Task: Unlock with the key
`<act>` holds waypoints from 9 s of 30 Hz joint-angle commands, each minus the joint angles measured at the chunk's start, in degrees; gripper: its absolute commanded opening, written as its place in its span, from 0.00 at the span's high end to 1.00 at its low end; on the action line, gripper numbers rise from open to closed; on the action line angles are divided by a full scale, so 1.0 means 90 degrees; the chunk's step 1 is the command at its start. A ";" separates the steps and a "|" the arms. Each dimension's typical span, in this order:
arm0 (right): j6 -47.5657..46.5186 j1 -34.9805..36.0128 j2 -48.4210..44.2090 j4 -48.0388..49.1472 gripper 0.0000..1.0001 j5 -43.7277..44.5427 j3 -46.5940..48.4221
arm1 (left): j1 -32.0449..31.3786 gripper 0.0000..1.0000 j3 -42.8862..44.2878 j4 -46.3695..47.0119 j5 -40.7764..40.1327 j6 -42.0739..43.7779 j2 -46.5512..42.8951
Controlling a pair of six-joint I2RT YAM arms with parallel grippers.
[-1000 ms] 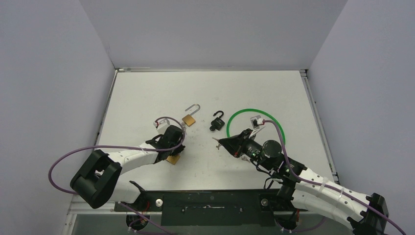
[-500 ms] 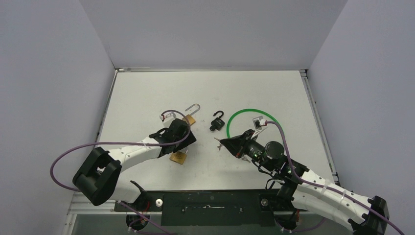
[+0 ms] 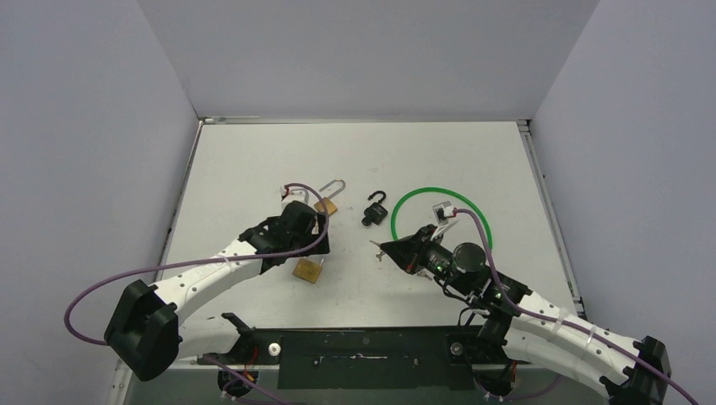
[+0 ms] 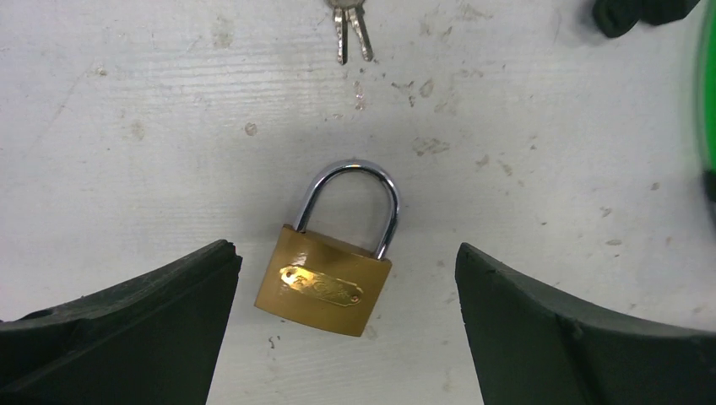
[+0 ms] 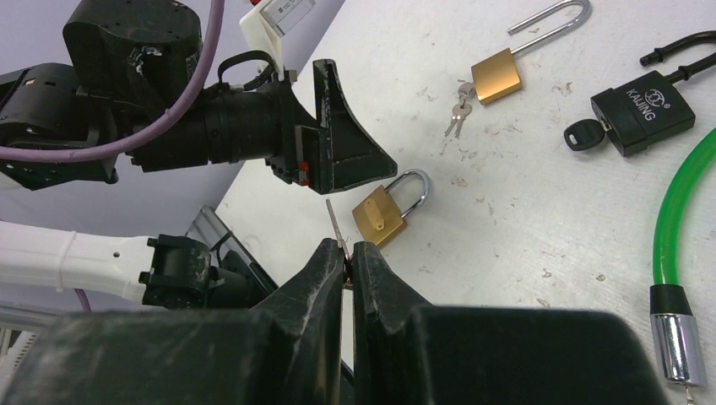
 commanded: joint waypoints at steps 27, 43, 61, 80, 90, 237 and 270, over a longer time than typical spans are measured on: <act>0.0129 -0.0039 0.0138 0.0032 1.00 0.0301 0.0235 | -0.0172 0.49 -0.0282 -0.0177 0.0580 -0.0842 0.1527; 0.0300 -0.0039 0.0178 0.0225 1.00 0.0208 0.0061 | -0.0644 0.24 -0.0525 -0.0230 0.0555 -0.0578 0.1705; 0.0319 -0.0043 0.0098 0.0248 1.00 0.0236 -0.0098 | -0.0839 0.61 -0.0560 -0.0016 -0.0048 -0.1382 0.0267; -0.0227 0.1171 0.1977 0.0921 1.00 0.0574 0.0213 | -0.0083 0.62 -0.1466 0.2411 0.1929 -0.4434 -0.2057; -0.0665 0.1818 0.2731 0.1210 1.00 0.1826 0.0684 | -0.0022 0.64 -0.2321 0.3338 0.1878 -0.6095 -0.2755; -0.1631 0.1983 0.5081 0.1785 1.00 0.2257 0.1913 | 0.0077 0.82 -0.3799 0.5537 0.1928 -0.8365 -0.3377; 0.4008 0.0069 0.4344 0.3319 1.00 -0.1064 0.0487 | 0.0095 0.83 -0.3614 0.6658 0.2115 -0.7380 -0.2905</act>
